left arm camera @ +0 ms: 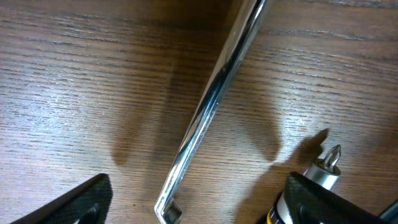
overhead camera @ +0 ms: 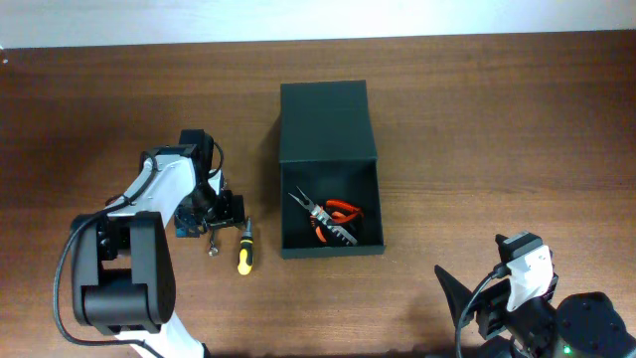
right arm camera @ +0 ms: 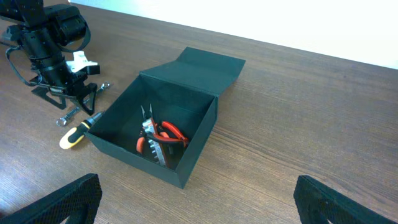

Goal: Pack container
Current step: 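Move left gripper to silver wrench and grasp it, then lift wrench with left gripper and place it into box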

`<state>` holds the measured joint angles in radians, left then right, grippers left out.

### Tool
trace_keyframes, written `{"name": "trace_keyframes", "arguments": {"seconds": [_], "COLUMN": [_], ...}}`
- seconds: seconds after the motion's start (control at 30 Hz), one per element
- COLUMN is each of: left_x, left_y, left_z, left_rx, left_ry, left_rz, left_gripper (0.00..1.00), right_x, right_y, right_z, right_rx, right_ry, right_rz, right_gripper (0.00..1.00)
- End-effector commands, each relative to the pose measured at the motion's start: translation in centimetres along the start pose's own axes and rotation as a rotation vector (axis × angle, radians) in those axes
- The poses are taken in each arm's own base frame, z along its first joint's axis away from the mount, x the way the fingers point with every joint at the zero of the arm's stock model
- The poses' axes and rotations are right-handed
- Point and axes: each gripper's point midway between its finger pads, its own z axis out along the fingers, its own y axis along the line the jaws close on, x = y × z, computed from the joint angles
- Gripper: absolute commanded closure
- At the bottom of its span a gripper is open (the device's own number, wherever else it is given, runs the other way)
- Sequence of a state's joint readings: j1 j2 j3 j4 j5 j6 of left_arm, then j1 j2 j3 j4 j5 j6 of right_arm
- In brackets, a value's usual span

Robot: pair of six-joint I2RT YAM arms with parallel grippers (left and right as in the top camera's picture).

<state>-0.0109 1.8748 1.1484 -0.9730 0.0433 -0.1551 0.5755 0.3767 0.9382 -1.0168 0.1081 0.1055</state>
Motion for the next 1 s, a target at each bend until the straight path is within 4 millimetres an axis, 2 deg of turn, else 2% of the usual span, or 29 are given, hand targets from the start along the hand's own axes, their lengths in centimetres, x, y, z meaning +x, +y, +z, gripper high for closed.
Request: {"name": "trace_keyframes", "arguments": {"seconds": [0.0, 0.23, 0.47, 0.77, 0.8, 0.97], "left_x": [-0.4, -0.1, -0.1, 0.3, 0.3, 0.3], "left_y": [0.2, 0.1, 0.2, -0.2, -0.3, -0.4], "left_z": [0.0, 0.9, 1.2, 2.1, 2.1, 2.1], "left_rx": [-0.013, -0.011, -0.013, -0.008, -0.008, -0.001], "left_ry": [-0.004, 0.030, 0.038, 0.072, 0.073, 0.074], "left_rz": [-0.017, -0.017, -0.011, -0.004, -0.002, -0.001], "left_gripper": [0.16, 0.16, 0.23, 0.59, 0.66, 0.80], "right_x": [0.0, 0.0, 0.0, 0.0, 0.0, 0.0], "right_y": [-0.3, -0.3, -0.3, -0.3, -0.3, -0.3], "right_z": [0.1, 0.1, 0.1, 0.1, 0.1, 0.1], "right_rx": [0.015, 0.015, 0.015, 0.015, 0.015, 0.015], "right_ry": [0.000, -0.001, 0.000, -0.001, 0.000, 0.000], "right_rz": [0.011, 0.011, 0.011, 0.011, 0.011, 0.011], "right_gripper": [0.01, 0.01, 0.01, 0.00, 0.01, 0.01]}}
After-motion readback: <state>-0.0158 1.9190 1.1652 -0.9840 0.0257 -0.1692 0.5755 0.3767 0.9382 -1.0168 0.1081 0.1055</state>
